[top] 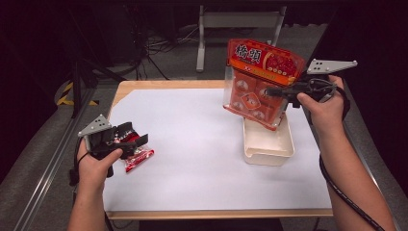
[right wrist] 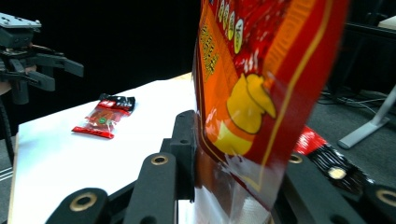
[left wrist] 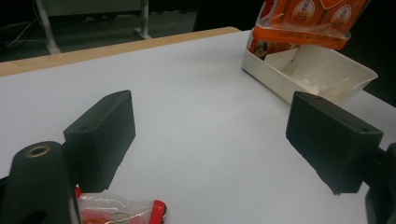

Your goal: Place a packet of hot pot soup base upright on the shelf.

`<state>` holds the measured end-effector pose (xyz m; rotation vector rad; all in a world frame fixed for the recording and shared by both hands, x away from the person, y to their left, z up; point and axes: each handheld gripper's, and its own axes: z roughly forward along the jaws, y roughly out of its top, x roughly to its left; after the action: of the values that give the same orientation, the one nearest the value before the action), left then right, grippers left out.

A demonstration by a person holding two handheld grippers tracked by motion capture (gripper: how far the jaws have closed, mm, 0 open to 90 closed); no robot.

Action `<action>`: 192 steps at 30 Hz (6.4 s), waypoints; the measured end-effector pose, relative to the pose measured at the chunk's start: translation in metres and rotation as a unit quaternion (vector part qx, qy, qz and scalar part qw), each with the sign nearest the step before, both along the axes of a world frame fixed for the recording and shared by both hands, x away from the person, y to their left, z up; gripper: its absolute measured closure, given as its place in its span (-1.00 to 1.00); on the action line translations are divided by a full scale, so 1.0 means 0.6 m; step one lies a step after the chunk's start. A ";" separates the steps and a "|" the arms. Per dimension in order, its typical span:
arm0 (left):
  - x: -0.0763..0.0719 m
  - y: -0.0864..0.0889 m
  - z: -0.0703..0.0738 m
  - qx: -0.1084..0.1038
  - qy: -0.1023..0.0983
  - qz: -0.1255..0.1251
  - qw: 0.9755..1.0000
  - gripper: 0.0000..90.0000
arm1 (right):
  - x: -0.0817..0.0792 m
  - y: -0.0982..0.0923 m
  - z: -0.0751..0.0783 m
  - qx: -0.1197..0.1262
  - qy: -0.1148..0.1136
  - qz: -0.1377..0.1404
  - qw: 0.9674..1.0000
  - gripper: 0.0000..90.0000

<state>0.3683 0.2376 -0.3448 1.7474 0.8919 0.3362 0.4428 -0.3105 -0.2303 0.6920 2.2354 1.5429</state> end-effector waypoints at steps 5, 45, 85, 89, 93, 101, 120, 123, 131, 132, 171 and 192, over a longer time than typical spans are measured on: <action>0.001 0.001 -0.002 0.000 0.003 0.001 1.000 -0.64 | 0.001 -0.012 -0.001 -0.001 -0.004 -0.007 1.000 0.57; 0.007 -0.006 -0.010 0.004 0.013 -0.010 1.000 -0.65 | -0.012 -0.071 -0.082 0.005 0.011 -0.065 0.998 0.57; 0.007 -0.003 -0.013 0.005 0.017 -0.009 1.000 -0.65 | -0.061 -0.051 -0.117 -0.062 0.036 -0.147 0.987 0.56; 0.006 -0.004 -0.012 0.005 0.015 -0.010 1.000 -0.65 | -0.063 -0.044 -0.119 -0.072 0.040 -0.162 0.983 0.56; 0.007 -0.002 -0.012 0.003 0.014 -0.009 1.000 -0.65 | -0.063 -0.041 -0.123 -0.083 0.044 -0.165 0.982 0.56; 0.007 -0.005 -0.012 0.005 0.016 -0.011 1.000 -0.65 | -0.062 -0.039 -0.137 -0.099 0.051 -0.163 0.980 0.56; 0.010 -0.003 -0.014 0.006 0.018 -0.009 1.000 -0.66 | -0.046 -0.033 -0.174 -0.091 0.074 -0.120 0.986 0.56; 0.010 -0.005 -0.014 0.008 0.021 -0.011 1.000 -0.66 | -0.050 -0.028 -0.174 -0.096 0.071 -0.114 0.986 0.56; 0.010 -0.002 -0.016 0.017 0.023 -0.010 1.000 -0.66 | -0.034 -0.042 -0.172 -0.080 0.074 -0.134 0.985 0.55; 0.010 -0.002 -0.016 0.016 0.023 -0.010 1.000 -0.66 | -0.033 -0.043 -0.172 -0.079 0.073 -0.134 0.985 0.54; -0.016 -0.008 -0.031 0.036 0.027 -0.022 0.999 -0.68 | -0.155 -0.115 -0.122 -0.021 0.016 -0.160 0.987 -0.37; -0.009 0.003 -0.029 0.040 0.004 0.020 0.999 -0.79 | -0.158 -0.017 -0.137 -0.016 -0.009 -0.057 0.998 -0.43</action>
<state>0.3628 0.2396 -0.3622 1.8068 0.9318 0.3964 0.3482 -0.3205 -0.3127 0.7778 2.1631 1.4493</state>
